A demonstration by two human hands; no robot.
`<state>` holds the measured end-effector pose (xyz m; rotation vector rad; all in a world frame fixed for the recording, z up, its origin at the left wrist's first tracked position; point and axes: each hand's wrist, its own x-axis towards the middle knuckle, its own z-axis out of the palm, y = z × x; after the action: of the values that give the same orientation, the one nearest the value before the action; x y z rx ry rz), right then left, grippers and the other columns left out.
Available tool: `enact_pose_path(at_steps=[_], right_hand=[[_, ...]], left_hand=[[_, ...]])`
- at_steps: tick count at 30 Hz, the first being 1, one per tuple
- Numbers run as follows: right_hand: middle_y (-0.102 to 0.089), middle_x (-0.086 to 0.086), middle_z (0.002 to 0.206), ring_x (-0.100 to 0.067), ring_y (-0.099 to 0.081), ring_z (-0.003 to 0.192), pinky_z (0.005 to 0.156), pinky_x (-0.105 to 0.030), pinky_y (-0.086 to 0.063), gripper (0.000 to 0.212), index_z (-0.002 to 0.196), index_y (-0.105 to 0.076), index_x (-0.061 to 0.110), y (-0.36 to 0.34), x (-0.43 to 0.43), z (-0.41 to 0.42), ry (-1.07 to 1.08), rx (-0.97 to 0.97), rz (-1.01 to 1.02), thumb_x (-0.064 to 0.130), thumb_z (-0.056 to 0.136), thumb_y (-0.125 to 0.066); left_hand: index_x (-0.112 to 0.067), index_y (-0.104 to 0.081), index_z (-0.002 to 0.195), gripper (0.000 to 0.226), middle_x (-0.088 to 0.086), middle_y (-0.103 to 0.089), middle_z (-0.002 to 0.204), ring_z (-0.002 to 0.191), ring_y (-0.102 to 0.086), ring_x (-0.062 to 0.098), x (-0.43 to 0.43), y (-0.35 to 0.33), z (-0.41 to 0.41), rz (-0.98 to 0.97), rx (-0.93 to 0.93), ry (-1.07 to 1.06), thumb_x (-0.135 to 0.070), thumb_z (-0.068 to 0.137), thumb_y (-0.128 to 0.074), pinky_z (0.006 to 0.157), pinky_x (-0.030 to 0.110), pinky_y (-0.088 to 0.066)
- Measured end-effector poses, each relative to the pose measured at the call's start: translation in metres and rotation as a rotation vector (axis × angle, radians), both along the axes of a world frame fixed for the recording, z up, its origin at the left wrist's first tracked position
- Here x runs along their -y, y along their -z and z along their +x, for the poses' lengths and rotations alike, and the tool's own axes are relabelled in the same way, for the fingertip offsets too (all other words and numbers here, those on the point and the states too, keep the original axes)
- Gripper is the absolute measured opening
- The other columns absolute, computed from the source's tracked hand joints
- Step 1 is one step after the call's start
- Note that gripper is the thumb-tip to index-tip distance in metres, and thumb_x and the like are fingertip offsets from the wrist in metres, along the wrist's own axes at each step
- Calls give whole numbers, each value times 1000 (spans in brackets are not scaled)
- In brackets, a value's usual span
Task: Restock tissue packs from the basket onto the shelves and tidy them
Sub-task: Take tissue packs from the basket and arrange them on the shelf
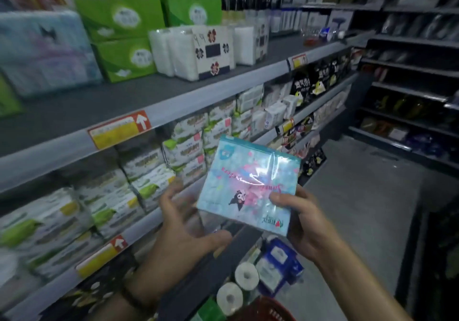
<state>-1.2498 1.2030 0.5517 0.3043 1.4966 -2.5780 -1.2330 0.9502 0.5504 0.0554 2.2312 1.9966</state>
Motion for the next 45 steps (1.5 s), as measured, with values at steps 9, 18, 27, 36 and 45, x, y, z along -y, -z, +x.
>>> enact_pose_path(at_steps=[9, 18, 27, 36, 45], right_hand=[[-76, -25, 121, -38, -77, 102, 82, -46, -66, 65, 134, -63, 0, -65, 72, -15, 52, -297, -136, -8, 73, -82], [-58, 11, 147, -9, -66, 126, 97, -40, -61, 107, 150, -43, 45, -149, 91, -53, 125, -582, 502, 50, 60, -101], [-68, 26, 116, 7, -67, 105, 77, -15, -55, 62, 135, -49, 49, -250, 191, -121, -13, -926, 924, 39, 86, -86], [-72, 3, 116, -17, -70, 99, 73, -32, -56, 57, 128, -60, 25, -263, 293, -200, -19, -741, 933, 32, 79, -89], [-65, 9, 114, 1, -63, 91, 80, -25, -54, 78, 144, -50, 28, -229, 323, -216, -98, -735, 890, 23, 78, -90]], left_hand=[[-12, -64, 130, 44, 9, -75, 126, 114, -73, 33, -24, -83, -18, 476, -10, 3, -8, 88, -74, 96, 51, -59], [-18, -74, 125, 51, 1, -78, 118, 112, -74, 25, 90, -208, -55, -8, -597, -189, -19, 77, -89, 100, 50, -57], [-31, -70, 133, 50, -19, -69, 129, 109, -66, -1, 167, -310, -96, -899, -785, -224, -44, 85, -81, 89, 19, -53], [-29, -60, 144, 67, -6, -60, 147, 130, -59, 15, 235, -313, -153, -1028, -717, -427, -44, 83, -83, 109, 36, -47], [-28, -70, 131, 56, -7, -71, 131, 120, -61, 17, 272, -265, -190, -1164, -800, -529, -60, 85, -73, 106, 35, -42]])
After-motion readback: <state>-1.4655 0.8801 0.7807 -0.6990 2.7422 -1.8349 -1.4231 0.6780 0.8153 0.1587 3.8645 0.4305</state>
